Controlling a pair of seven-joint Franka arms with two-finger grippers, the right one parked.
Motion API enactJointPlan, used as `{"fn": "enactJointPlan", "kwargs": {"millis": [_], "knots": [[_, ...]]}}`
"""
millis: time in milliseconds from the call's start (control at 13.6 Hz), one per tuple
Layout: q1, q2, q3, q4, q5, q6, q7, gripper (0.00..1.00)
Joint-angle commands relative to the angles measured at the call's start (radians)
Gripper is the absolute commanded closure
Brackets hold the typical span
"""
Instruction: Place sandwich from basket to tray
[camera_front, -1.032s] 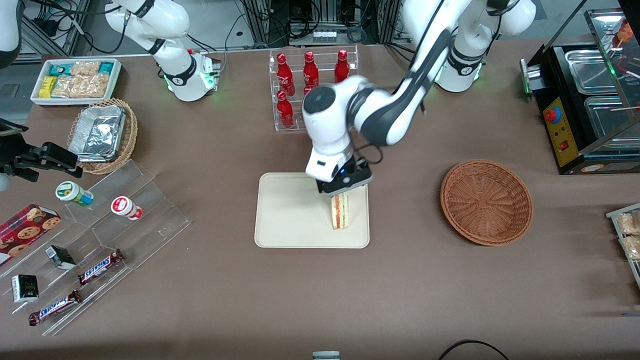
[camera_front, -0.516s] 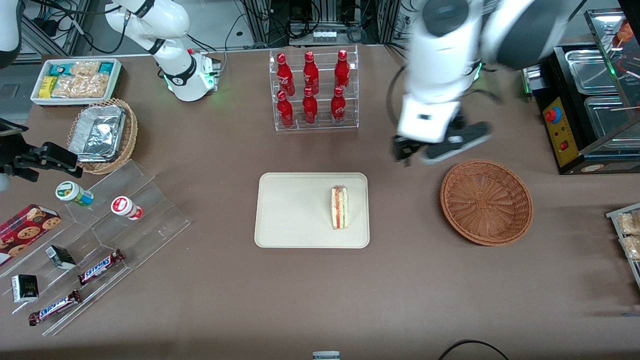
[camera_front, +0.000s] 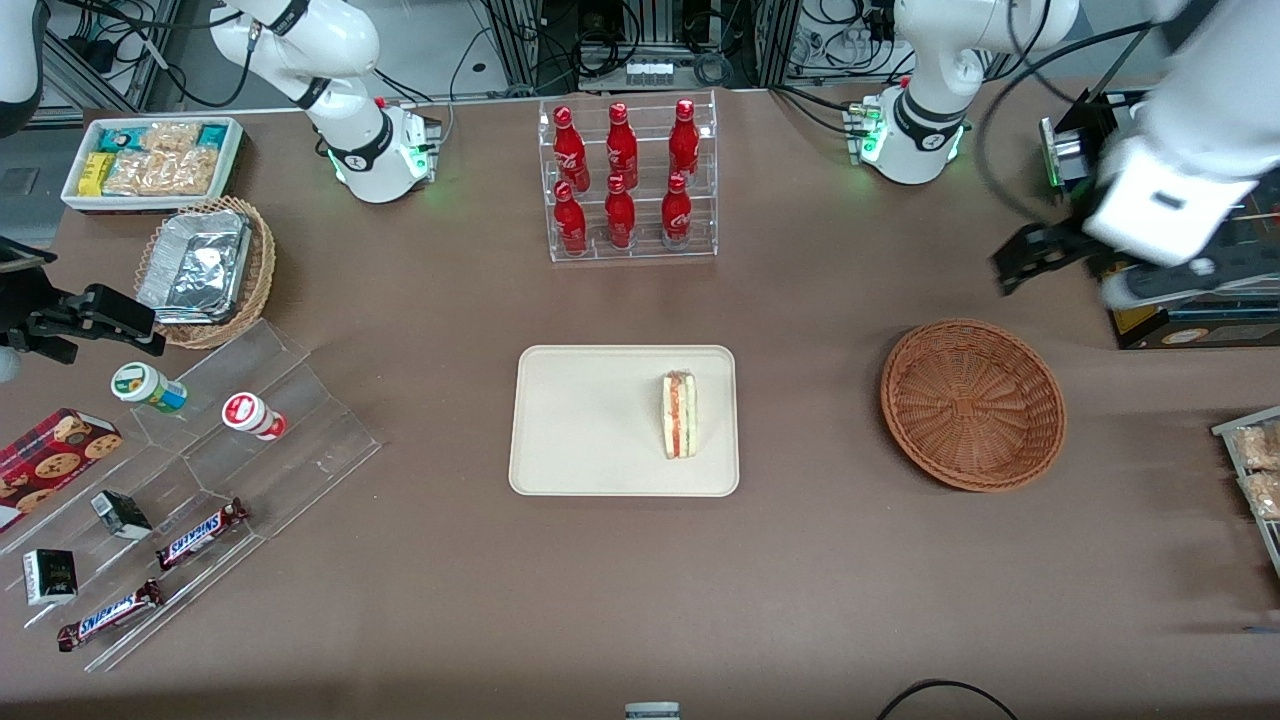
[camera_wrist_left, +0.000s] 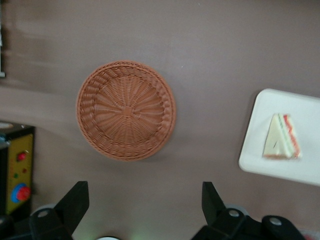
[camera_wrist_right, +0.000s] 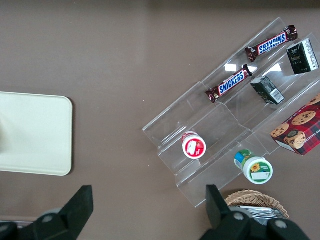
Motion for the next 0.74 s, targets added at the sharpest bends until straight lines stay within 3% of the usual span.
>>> {"fn": "enactJointPlan", "kwargs": {"millis": [0,221,663], "knots": [[0.092,-0.105,-0.018,-0.106,-0.027,-0.001,0.171,0.0],[0.146,-0.141,-0.018,-0.125,-0.026,-0.053,0.226,0.0],[0.149,-0.098,-0.025,-0.059,-0.027,-0.061,0.254,0.0]]}}
